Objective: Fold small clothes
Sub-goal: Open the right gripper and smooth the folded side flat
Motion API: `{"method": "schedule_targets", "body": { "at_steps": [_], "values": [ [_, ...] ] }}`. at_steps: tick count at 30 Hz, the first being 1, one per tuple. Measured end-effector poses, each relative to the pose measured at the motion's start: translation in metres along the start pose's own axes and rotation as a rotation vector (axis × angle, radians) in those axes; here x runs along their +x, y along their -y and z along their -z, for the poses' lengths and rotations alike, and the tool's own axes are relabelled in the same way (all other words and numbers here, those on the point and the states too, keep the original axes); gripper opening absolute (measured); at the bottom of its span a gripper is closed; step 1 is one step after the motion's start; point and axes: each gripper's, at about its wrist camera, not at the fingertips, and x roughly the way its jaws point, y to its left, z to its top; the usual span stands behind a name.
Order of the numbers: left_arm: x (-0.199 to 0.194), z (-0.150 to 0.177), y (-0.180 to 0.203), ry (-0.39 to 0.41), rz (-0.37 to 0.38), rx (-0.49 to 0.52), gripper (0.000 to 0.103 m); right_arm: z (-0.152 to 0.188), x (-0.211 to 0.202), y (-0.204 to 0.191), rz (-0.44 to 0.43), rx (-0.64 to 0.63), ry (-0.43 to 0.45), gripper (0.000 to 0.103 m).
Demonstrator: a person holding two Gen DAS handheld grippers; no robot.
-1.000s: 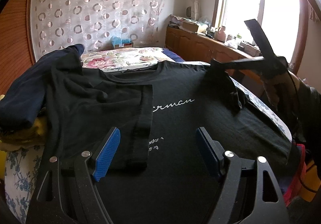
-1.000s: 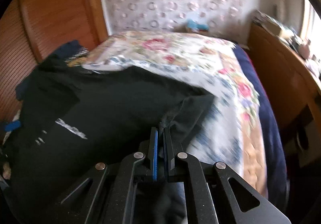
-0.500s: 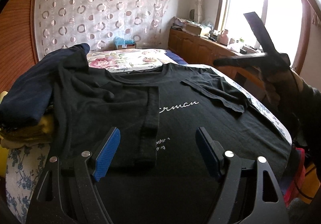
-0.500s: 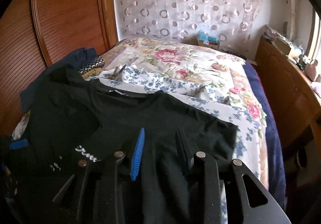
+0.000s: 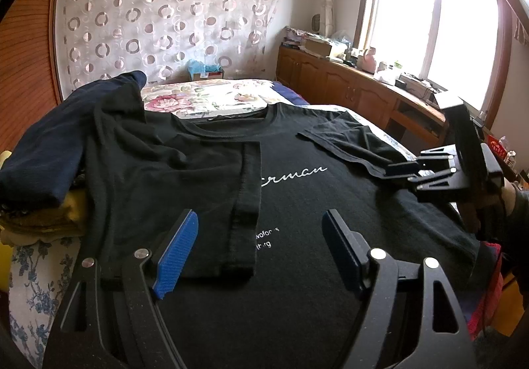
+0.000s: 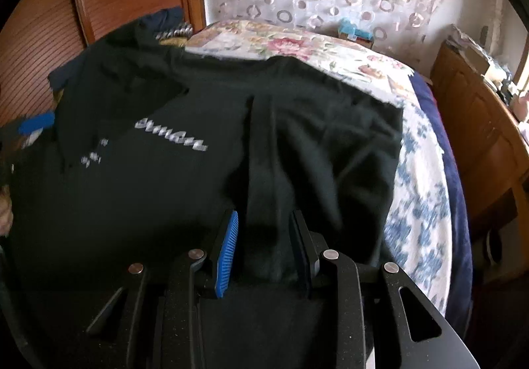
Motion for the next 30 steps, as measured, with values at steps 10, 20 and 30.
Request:
{"method": "schedule_targets", "body": {
  "at_steps": [10,20,30],
  "values": [
    [-0.001,-0.003,-0.002,0.004,-0.004,0.001,0.078,0.002,-0.003,-0.005,0.03,-0.049,0.013,0.006],
    [-0.005,-0.024,-0.028,0.026,-0.058,0.012,0.078,-0.002,-0.011,0.01,-0.023,0.003,0.041,0.02],
    [0.013,-0.071,-0.087,0.01,-0.145,0.01,0.078,-0.034,0.006,0.066,0.054,0.092,0.089,0.052]
  ]
}}
